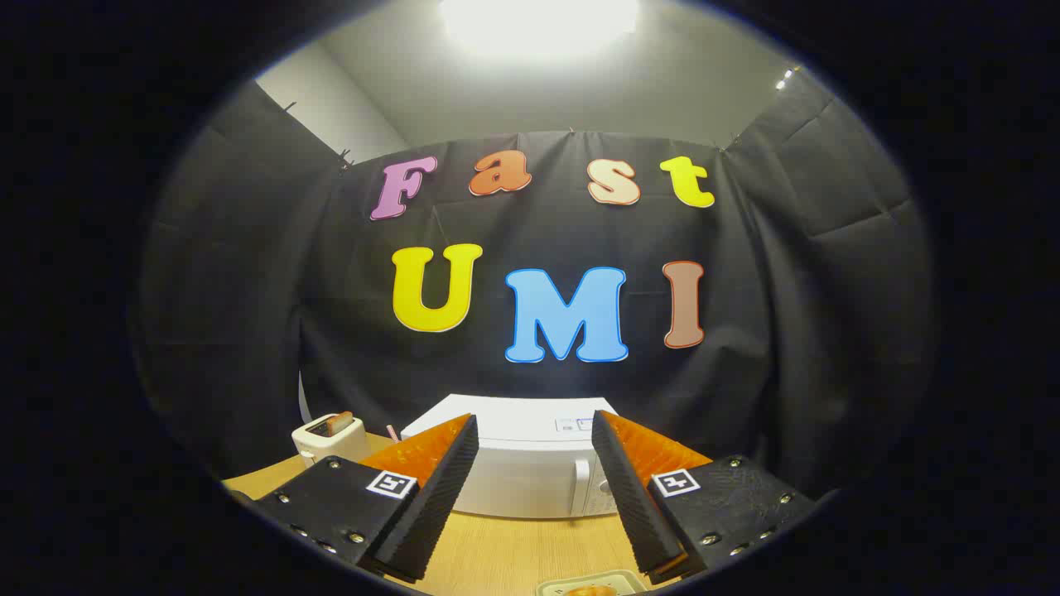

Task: Open the microwave, put the food inside, and close the microwave door.

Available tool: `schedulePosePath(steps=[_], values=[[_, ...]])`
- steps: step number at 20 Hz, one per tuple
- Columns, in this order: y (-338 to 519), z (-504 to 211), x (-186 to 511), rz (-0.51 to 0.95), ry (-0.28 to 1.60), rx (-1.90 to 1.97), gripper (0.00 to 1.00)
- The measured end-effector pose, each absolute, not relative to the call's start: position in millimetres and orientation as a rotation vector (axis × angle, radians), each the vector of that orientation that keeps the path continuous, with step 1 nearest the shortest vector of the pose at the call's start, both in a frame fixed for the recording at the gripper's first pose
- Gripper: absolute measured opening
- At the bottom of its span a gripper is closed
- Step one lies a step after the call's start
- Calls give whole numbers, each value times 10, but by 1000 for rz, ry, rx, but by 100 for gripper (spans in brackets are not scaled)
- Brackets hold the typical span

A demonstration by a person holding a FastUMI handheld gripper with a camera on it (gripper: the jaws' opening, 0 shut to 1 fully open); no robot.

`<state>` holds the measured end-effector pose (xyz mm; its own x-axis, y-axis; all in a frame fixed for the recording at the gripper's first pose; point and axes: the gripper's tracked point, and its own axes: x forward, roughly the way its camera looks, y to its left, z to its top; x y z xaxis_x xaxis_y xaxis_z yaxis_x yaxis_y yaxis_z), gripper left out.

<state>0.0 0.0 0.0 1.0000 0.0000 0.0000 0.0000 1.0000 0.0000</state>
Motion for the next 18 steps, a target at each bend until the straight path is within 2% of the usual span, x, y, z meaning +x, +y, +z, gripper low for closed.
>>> schedulePosePath(steps=[18], values=[[-115,-491,348,-7,43,20,88]])
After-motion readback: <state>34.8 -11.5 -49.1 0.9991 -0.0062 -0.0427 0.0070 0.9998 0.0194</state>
